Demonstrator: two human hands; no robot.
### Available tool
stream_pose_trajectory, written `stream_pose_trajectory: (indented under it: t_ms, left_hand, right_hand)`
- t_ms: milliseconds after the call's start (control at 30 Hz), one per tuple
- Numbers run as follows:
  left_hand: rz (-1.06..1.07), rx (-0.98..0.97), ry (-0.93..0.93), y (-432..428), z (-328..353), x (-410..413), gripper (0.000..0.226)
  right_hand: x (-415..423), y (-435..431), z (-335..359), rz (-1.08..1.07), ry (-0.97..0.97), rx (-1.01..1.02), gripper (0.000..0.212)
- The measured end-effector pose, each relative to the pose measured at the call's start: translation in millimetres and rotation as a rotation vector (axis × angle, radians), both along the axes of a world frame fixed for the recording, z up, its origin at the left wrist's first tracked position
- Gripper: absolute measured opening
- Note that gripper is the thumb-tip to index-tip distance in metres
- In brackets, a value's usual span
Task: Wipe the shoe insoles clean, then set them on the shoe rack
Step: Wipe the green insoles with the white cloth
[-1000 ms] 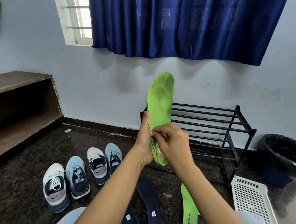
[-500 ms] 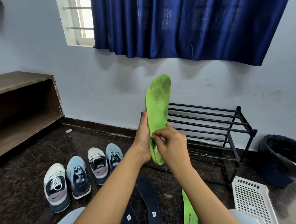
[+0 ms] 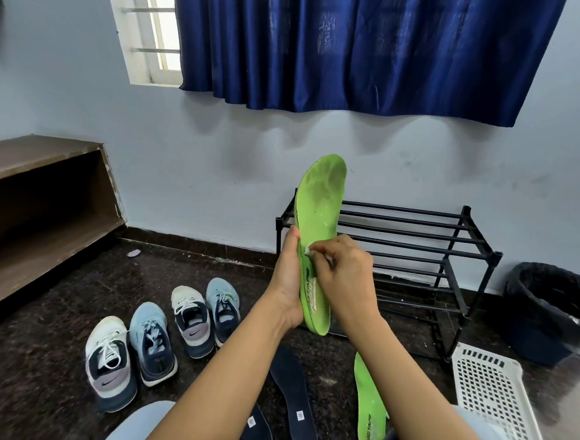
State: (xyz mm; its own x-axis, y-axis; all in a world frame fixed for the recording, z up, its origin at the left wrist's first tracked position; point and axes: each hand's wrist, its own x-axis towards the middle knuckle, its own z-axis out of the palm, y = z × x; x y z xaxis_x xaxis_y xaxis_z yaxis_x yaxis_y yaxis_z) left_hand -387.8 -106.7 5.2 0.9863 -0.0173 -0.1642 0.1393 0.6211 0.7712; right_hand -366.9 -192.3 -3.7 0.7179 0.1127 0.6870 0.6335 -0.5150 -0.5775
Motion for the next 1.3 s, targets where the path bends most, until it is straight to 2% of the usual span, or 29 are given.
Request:
stream_pose_trajectory:
  t_ms: [200,467,767,900,1033,1167,1300]
  left_hand:
    - [0.064,0.008,0.014,13.2,-2.7,5.4,0.077]
    - [0.002,-0.028,-0.018,-5.8,-1.1,6.8,0.067]
    - [0.069,-0.004,0.022,4.7,1.8,14.5,0.077]
    - [0.043,-0.013,-0.009,-4.6,-0.2,12.4,0.071]
    - [-0.010,0.027,-0.010,-17.4,0.2,7.3,0.070]
    - [0.014,0.067,0.027,-15.1,-0.9,8.5,0.069]
    - [0.075,0.100,0.038,-5.1,0.9,13.0,0.079]
  right_hand:
    - [-8.2,2.7,-11.6,0.080,0.001,-0.079,0.009]
    - [11.0,-8.4,6.9,-0.109,-0.069,-0.095,0.008]
    - [-4.6,-6.8,-6.7,0.029,-0.052,-0.182,0.010]
    - [3.5,-13.2,2.8,-0.060,-0.099,-0.229,0.006]
    - [13.8,-22.2,7.0,-0.162,-0.114,-0.189,0.014]
    - [8.0,-21.0,-5.8,-0.098,-0.061,-0.230,0.008]
    - [-1.8,-16.6,-17.0,-0.023,-0.036,-0.285,0.007]
